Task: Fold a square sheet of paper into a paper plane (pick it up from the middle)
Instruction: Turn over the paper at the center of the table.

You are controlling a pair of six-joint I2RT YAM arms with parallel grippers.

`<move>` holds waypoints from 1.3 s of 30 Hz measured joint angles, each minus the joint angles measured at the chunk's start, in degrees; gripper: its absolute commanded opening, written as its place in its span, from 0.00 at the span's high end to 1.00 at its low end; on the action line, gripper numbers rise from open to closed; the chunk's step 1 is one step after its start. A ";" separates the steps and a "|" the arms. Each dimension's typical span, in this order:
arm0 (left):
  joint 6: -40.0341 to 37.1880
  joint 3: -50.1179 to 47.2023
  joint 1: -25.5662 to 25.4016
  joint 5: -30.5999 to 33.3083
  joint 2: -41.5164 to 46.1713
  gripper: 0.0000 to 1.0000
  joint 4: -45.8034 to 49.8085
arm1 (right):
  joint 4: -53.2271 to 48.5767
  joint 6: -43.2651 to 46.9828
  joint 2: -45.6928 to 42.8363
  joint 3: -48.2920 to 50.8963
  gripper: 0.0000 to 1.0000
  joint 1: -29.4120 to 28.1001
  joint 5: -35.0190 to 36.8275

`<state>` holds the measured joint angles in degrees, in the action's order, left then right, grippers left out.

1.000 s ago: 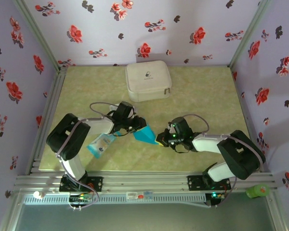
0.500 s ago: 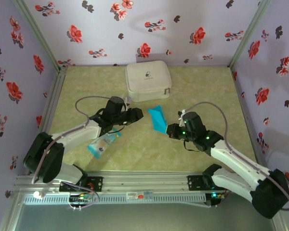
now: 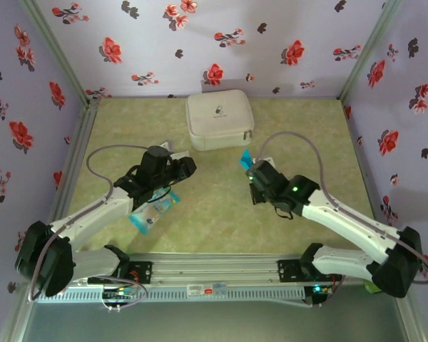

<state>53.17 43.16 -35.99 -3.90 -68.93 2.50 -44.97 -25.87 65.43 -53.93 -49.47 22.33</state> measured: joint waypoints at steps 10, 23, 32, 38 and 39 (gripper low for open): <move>0.02 -2.14 2.34 1.14 2.93 0.51 1.64 | -2.71 2.14 12.55 -1.40 0.99 -9.33 15.47; 0.02 -4.09 4.20 1.60 5.18 0.51 2.82 | 1.53 6.34 30.23 -5.44 0.85 -16.85 3.19; 0.04 -4.61 4.42 1.46 5.16 0.50 2.73 | 9.09 3.54 25.77 -3.72 0.65 -14.19 -11.08; 0.33 -4.61 4.50 -1.77 1.38 0.54 1.40 | 22.27 -5.51 13.09 7.54 0.87 -0.81 -23.15; 0.46 -4.59 4.50 -2.75 0.35 0.55 1.01 | 24.94 -7.72 11.85 9.77 0.89 2.01 -25.44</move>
<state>53.63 38.57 -31.48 -6.66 -68.58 3.51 -20.03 -33.58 77.28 -44.16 -47.46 -3.11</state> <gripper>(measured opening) 0.467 0.151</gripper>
